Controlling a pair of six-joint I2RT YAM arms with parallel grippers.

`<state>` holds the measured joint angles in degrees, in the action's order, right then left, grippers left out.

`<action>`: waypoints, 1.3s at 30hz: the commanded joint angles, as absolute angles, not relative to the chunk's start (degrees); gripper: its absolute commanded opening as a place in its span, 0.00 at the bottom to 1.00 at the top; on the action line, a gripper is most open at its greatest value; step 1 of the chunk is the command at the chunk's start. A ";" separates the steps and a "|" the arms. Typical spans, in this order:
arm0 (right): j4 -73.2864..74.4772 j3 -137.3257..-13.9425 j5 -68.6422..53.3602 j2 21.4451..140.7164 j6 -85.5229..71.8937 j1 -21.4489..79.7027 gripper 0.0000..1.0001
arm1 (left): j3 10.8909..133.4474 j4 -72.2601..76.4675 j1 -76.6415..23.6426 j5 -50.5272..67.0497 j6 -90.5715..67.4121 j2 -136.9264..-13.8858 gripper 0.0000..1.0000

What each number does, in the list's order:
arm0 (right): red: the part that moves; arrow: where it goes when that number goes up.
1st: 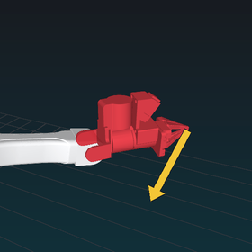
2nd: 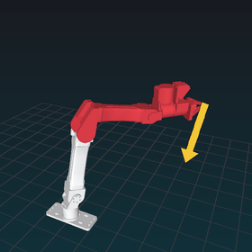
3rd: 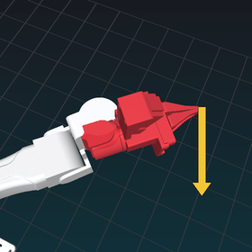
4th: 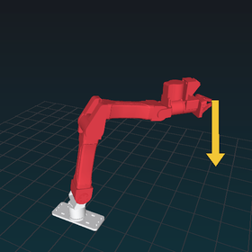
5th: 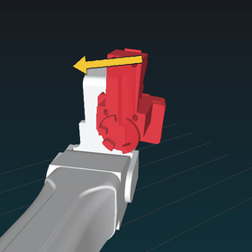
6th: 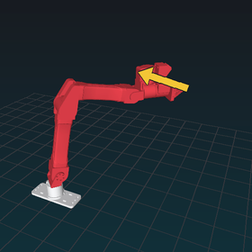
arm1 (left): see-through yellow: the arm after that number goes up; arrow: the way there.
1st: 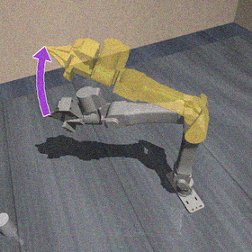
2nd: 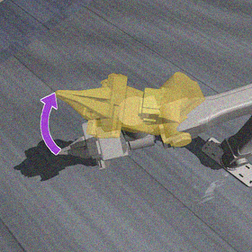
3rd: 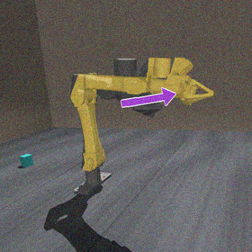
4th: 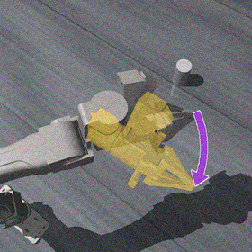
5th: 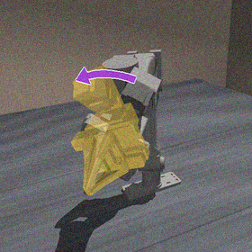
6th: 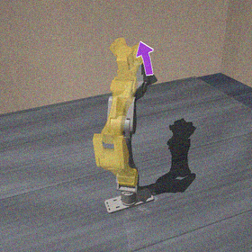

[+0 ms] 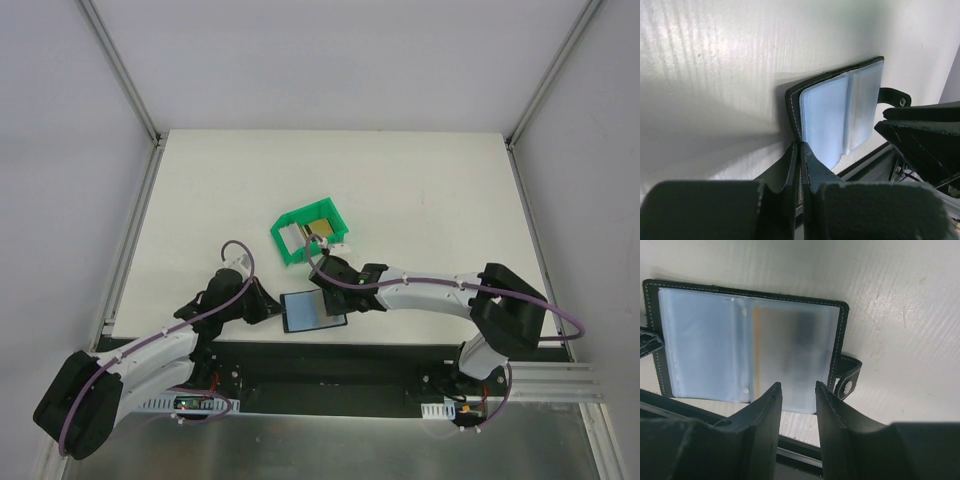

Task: Put the credit cards into the card holder
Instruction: Turn over the card slot in the card holder.

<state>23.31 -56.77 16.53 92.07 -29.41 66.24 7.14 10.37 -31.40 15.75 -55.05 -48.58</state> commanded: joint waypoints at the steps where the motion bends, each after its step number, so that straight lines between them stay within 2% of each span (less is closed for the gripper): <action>1: 17.76 -53.88 10.81 91.05 -32.08 63.99 0.36 | 5.71 12.65 -30.85 14.59 -56.42 -48.87 0.00; 12: 16.35 -53.70 9.14 92.37 -31.99 63.90 0.34 | 5.80 13.71 -30.85 14.94 -56.25 -50.62 0.00; 19: 18.19 -54.76 8.96 94.31 -32.17 63.81 0.37 | 5.80 14.15 -30.85 14.94 -56.25 -51.06 0.00; 29: 17.23 -52.03 13.45 88.24 -31.38 64.07 0.40 | 5.27 14.24 -30.85 14.33 -56.60 -50.89 0.00; 39: 17.57 -53.26 10.20 92.37 -31.46 63.98 0.39 | 5.54 14.59 -30.85 14.50 -56.51 -51.42 0.00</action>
<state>16.84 -52.29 11.00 90.83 -31.27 63.72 5.85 13.13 -31.40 15.35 -56.27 -51.07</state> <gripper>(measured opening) 0.394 0.006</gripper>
